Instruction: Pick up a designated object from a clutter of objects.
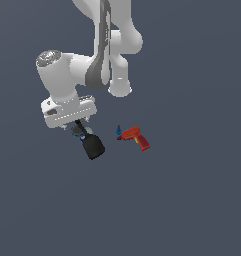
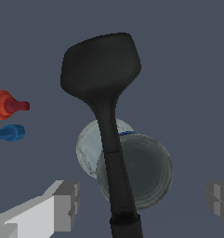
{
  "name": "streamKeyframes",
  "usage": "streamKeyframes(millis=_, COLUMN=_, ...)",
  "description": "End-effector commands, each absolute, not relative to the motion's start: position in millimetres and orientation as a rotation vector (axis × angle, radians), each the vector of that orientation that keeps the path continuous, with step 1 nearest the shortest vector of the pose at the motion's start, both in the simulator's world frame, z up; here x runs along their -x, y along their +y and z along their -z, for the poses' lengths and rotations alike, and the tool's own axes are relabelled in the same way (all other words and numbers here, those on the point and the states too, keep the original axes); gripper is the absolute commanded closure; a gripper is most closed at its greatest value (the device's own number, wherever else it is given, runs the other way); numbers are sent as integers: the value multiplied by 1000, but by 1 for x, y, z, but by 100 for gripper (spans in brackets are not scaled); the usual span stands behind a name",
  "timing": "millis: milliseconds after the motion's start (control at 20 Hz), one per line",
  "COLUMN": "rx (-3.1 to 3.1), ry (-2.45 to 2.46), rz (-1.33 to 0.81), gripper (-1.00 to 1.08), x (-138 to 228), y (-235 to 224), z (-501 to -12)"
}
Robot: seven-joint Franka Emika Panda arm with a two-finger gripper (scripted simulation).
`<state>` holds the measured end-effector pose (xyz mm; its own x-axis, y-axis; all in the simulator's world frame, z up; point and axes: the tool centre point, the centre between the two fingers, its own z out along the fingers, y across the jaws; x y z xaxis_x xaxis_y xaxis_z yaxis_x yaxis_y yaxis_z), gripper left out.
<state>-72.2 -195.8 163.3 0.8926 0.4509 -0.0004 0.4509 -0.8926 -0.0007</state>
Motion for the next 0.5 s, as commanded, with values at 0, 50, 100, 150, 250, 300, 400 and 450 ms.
streamKeyframes(millis=0, rx=3055, ry=-729, rz=-1, gripper=-92, x=72, y=-196, z=-162)
streamKeyframes(millis=50, rx=3055, ry=-729, rz=-1, gripper=-92, x=72, y=-196, z=-161)
streamKeyframes(millis=100, rx=3055, ry=-729, rz=-1, gripper=-92, x=72, y=-196, z=-159)
streamKeyframes(millis=150, rx=3055, ry=-729, rz=-1, gripper=-92, x=72, y=-196, z=-156)
streamKeyframes(millis=250, rx=3056, ry=-730, rz=-1, gripper=-92, x=73, y=-196, z=-150)
streamKeyframes(millis=300, rx=3056, ry=-730, rz=-1, gripper=-92, x=73, y=-196, z=-145)
streamKeyframes(millis=400, rx=3056, ry=-730, rz=-1, gripper=-92, x=73, y=-196, z=-135)
streamKeyframes(millis=450, rx=3056, ry=-731, rz=-1, gripper=-92, x=73, y=-196, z=-131)
